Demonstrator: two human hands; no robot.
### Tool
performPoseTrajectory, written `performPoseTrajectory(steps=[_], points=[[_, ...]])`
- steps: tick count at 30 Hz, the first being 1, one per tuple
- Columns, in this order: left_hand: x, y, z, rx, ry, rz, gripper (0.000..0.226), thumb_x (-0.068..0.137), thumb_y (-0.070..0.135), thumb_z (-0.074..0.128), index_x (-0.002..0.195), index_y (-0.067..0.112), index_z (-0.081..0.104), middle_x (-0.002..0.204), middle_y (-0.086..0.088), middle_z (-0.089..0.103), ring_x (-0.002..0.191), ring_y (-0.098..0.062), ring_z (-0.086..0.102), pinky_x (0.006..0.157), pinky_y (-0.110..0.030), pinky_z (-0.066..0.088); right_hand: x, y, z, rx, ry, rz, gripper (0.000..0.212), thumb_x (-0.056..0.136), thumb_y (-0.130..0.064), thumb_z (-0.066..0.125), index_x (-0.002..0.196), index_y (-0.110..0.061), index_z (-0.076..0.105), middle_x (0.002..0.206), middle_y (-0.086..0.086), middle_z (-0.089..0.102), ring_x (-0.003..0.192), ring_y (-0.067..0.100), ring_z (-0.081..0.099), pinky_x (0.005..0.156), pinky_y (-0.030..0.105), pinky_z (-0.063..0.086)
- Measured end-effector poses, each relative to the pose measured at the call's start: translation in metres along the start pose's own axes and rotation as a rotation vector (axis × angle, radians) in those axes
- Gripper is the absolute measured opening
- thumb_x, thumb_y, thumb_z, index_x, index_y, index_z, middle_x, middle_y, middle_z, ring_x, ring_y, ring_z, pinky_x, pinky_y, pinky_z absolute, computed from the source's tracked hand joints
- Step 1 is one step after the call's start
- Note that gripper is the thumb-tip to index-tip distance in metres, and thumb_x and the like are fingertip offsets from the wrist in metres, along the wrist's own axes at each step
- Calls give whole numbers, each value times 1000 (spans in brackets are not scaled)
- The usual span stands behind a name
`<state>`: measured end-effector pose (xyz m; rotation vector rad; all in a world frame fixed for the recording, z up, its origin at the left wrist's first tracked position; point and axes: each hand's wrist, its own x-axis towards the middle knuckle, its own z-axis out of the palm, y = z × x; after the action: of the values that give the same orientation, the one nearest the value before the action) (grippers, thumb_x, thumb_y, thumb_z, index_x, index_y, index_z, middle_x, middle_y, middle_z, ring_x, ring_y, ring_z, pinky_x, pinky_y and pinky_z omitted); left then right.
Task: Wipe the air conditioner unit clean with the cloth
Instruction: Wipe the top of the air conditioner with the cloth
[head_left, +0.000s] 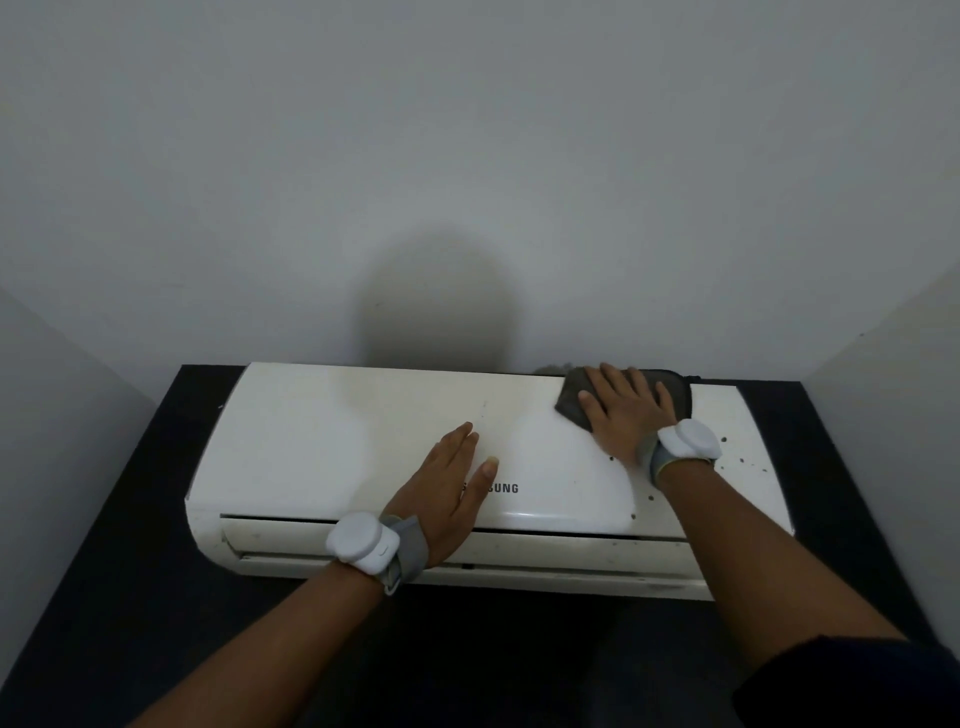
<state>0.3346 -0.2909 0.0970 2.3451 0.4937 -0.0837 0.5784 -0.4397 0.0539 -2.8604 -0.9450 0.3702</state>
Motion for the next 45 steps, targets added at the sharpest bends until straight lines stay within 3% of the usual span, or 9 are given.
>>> performPoseTrajectory(steps=[6,10,17,21,27,33,39,42,45], points=[[4,5,4,-3,-33,12,77,86,59,12,148,14,11,158,2,5,143,-7,2,112,-17,-1,-40,-14,10,-35,96,79,56,97,-54,12,150,-38,9,160,-12,8,147,24,5,116,51,2],[5,5,6,-2,-53,4,74,89,57,14,148,14,9,158,2,4,144,-8,2,114,-20,0,-69,-35,20,-41,186,65,55,97,-53,15,149,-36,21,158,-11,18,146,25,12,115,53,7],[8,8,7,-6,-66,-5,74,88,58,13,149,16,6,158,3,2,144,-9,1,116,-23,2,-116,-48,30,-89,194,-117,56,98,-53,16,150,-34,23,157,-9,21,146,26,17,115,52,14],[7,4,11,52,-67,40,64,96,48,18,148,13,8,158,1,1,144,-8,-1,113,-19,-2,-137,-13,34,-133,164,-246,56,98,-55,13,151,-39,10,159,-14,8,148,20,5,117,46,7],[9,-3,11,114,-68,80,64,96,47,19,148,11,11,158,0,3,144,-8,0,112,-17,-4,-135,9,24,-55,170,33,61,93,-58,7,150,-38,14,159,-13,6,148,20,3,117,48,6],[12,-8,14,178,-70,104,65,96,49,16,148,11,12,158,0,3,144,-8,0,111,-17,-5,-135,-45,32,-11,230,198,61,94,-55,14,149,-33,25,158,-6,21,145,31,14,112,58,10],[16,-11,17,251,-99,110,73,90,56,8,148,12,11,158,0,-1,144,-9,-4,110,-18,-6,-146,-80,53,-56,213,-54,59,95,-56,24,149,-33,25,159,-8,18,146,32,12,112,59,13],[17,-12,16,297,-123,122,82,83,62,0,148,12,8,158,0,-5,144,-9,-7,111,-20,-7,-153,-59,57,-106,186,-233,57,97,-56,24,150,-37,18,160,-11,11,147,28,8,112,56,13],[16,-11,14,300,-132,127,87,80,65,-2,148,12,9,158,0,-6,144,-9,-7,112,-20,-7,-153,-30,52,-133,196,-279,55,97,-55,24,149,-40,15,159,-14,9,147,23,9,113,52,14]])
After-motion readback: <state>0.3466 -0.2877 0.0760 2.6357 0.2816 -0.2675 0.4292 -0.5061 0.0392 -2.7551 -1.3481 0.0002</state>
